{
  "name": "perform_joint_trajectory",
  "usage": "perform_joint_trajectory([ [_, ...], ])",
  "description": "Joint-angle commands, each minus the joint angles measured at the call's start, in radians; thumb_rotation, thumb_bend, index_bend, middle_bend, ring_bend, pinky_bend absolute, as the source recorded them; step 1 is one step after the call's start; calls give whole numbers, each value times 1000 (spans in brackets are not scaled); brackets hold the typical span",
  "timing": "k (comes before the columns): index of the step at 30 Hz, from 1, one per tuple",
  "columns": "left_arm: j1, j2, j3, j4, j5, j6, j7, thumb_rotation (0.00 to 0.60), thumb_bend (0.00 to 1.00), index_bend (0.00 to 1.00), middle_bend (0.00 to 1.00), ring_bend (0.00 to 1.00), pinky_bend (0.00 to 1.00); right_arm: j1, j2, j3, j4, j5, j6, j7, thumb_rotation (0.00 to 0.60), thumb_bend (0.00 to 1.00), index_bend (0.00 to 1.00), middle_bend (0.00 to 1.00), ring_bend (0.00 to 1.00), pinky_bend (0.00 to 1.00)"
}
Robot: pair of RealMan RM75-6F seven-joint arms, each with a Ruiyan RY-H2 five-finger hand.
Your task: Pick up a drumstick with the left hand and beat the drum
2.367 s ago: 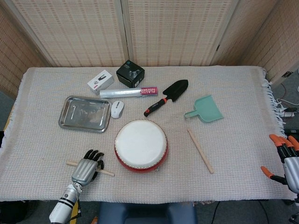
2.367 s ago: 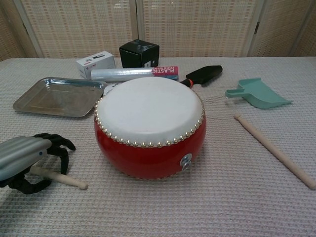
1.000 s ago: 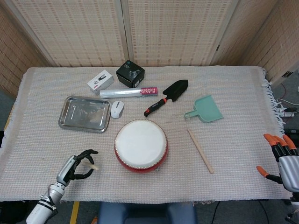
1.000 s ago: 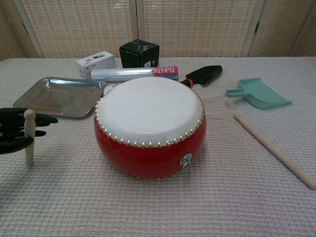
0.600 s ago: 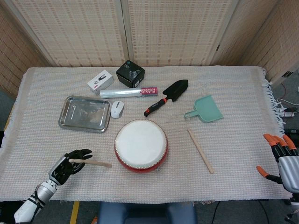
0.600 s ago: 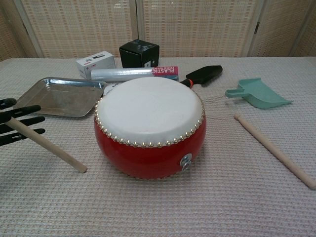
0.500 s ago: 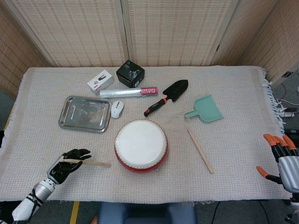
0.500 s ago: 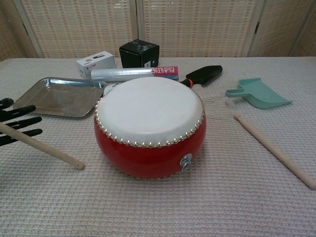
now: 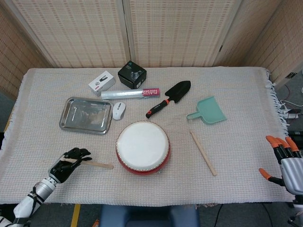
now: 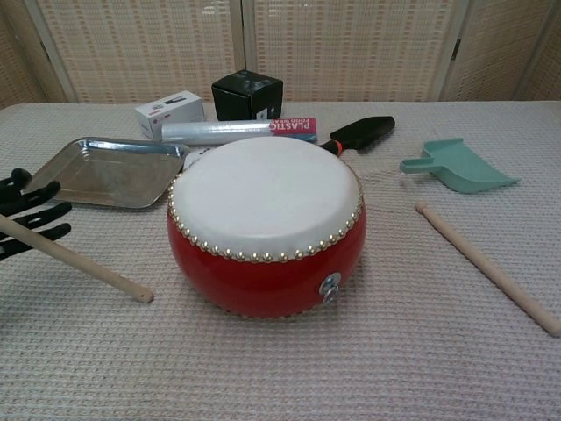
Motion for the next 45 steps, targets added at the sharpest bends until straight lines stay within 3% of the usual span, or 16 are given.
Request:
perform_joint_trajectory([
  [1, -16, -27, -51, -84, -102, -47, 189, 600, 358, 538, 451, 397, 418, -1, 1, 0, -1, 1, 1, 1, 600, 181, 12, 98, 0, 29],
  [11, -34, -117, -122, -165, -237, -83, 571, 600, 355, 559, 500, 439, 492, -6, 2, 0, 10, 8, 5, 14, 600, 181, 12, 98, 0, 29],
  [19, -22, -206, -186, -199, -360, -53, 846, 600, 357, 684, 687, 636, 699, -8, 3, 1, 18, 12, 7, 26, 600, 181, 12, 98, 0, 29],
  [23, -14, -228, -225, -224, -413, -49, 899, 600, 355, 799, 819, 771, 804, -7, 2, 0, 22, 11, 5, 31, 600, 181, 12, 98, 0, 29],
  [27, 1, -235, -251, -242, -437, -30, 960, 600, 356, 858, 894, 844, 897, -9, 2, 0, 25, 11, 8, 35, 600, 181, 12, 98, 0, 29],
  [32, 20, -221, -257, -253, -423, -8, 1031, 600, 356, 895, 945, 894, 943, -9, 1, 0, 28, 9, 9, 39, 600, 181, 11, 98, 0, 29],
  [45, 50, -121, -204, -276, -290, 3, 1174, 600, 357, 898, 950, 915, 962, -4, -7, -1, 30, 2, 4, 40, 600, 181, 11, 98, 0, 29],
])
